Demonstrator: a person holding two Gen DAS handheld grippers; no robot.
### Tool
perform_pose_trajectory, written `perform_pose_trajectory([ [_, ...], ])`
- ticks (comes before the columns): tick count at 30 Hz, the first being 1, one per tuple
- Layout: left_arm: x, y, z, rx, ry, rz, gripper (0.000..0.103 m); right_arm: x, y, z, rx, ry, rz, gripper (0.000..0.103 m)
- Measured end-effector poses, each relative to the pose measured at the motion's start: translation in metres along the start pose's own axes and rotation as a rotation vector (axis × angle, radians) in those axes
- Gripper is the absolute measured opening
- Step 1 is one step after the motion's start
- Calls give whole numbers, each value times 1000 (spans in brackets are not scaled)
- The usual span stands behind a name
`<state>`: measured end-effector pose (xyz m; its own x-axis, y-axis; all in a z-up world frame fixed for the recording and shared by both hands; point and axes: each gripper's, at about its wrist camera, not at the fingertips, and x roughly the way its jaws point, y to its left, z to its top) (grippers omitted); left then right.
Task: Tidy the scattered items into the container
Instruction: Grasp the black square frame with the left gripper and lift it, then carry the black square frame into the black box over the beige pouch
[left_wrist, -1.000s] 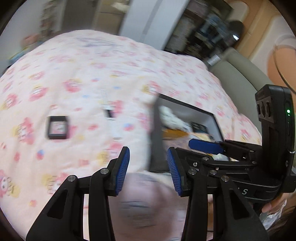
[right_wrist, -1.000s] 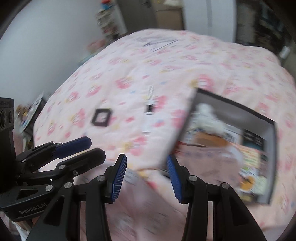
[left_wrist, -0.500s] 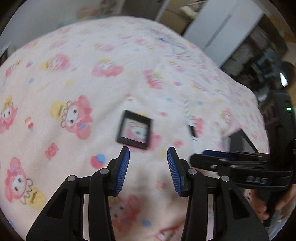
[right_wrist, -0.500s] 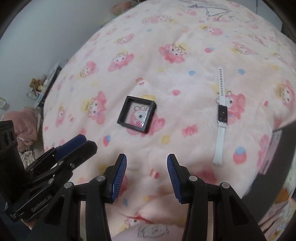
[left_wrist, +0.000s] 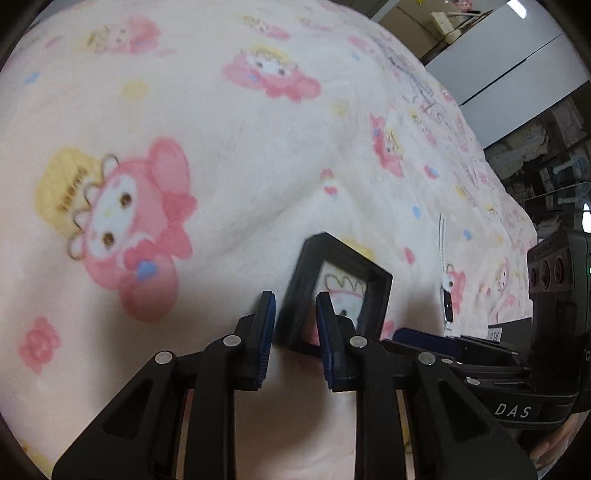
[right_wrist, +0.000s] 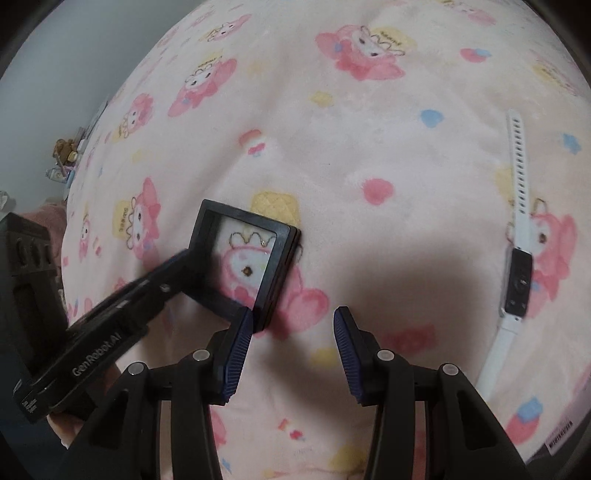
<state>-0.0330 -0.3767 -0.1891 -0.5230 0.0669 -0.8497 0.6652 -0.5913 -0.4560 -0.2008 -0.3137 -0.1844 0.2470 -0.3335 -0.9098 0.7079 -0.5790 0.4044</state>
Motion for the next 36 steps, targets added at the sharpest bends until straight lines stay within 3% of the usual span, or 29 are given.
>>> perform_pose_trajectory([
  [2, -3, -7, -10, 4, 40, -34, 16, 0, -4, -4, 3, 1, 38, 30],
  [4, -9, -16, -23, 26, 82, -74, 17, -5, -9, -12, 11, -9, 68, 30],
  [8, -19, -24, -39, 37, 93, -126, 17, -21, -19, -22, 28, -55, 42, 30],
  [11, -14, -22, -33, 29, 64, -77, 22, -18, -23, -18, 24, -53, 23, 30],
  [14, 1, -17, -30, 27, 104, -52, 22, 0, -24, -18, 12, 14, 28, 30],
  [17, -5, -25, -40, 55, 102, -71, 20, 4, -27, -27, 25, 41, 55, 28],
  [22, -34, -45, -49, 72, 88, -131, 20, -47, -27, -48, 19, -61, 116, 24],
  [27, -82, -107, -59, 230, 43, -209, 20, -131, -30, -95, 63, -258, 175, 24],
  [30, -101, -153, -72, 334, 35, -259, 20, -165, -31, -122, 105, -354, 147, 24],
  [36, -96, -237, -119, 491, 106, -388, 20, -228, -91, -203, 236, -481, 66, 24],
])
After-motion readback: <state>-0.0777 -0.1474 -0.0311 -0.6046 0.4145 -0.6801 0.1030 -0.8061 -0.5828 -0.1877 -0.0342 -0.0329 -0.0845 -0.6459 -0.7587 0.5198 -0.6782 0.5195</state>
